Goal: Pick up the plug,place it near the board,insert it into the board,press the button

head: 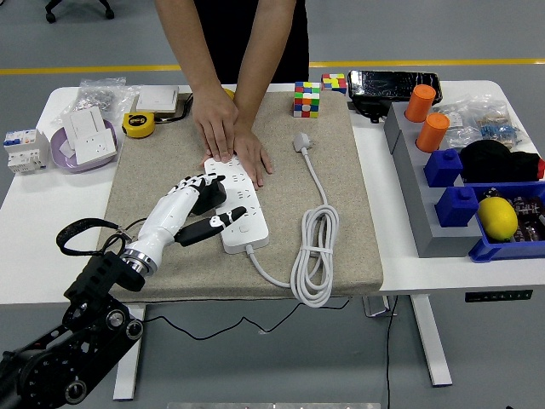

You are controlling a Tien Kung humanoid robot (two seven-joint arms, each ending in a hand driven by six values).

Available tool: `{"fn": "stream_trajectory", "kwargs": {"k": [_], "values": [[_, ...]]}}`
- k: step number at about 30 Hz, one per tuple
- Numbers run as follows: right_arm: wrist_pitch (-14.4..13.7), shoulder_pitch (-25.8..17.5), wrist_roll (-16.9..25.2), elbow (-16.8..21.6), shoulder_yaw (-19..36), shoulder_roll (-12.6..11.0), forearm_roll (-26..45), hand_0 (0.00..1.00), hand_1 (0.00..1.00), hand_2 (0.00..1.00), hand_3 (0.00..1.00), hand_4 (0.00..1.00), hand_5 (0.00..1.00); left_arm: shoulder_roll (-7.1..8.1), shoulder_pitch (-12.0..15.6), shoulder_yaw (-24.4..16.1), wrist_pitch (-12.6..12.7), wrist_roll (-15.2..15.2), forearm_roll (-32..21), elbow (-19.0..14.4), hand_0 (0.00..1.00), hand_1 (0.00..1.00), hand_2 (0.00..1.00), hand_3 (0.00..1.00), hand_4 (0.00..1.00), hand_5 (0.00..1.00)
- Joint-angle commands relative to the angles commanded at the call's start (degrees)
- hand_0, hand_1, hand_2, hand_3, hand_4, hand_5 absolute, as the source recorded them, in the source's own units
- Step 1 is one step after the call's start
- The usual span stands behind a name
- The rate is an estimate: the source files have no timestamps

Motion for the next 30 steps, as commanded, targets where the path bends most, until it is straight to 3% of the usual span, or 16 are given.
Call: {"fn": "stream_trajectory", "kwargs": {"k": [12, 30], "values": [[-0.01, 0.04, -0.06, 0.0, 0.07, 0.0, 0.13, 0.825, 0.749, 0.745, 0.783, 0.998, 0.896, 0.28, -0.87, -0.17, -0.83, 0.16, 1.42, 2.84, 0.998, 0.998, 0.954, 0.899, 0.998, 0.998], [-0.04, 0.26, -0.04, 0.0, 0.17, 0.04, 0.23, 0.825, 0.749, 0.745, 0.783, 0.998, 0.898, 0.14, -2.93, 4.18, -1.56, 0.65, 2.77, 4.98, 0.998, 0.998, 0.956, 0.898, 0.998, 0.998]]}}
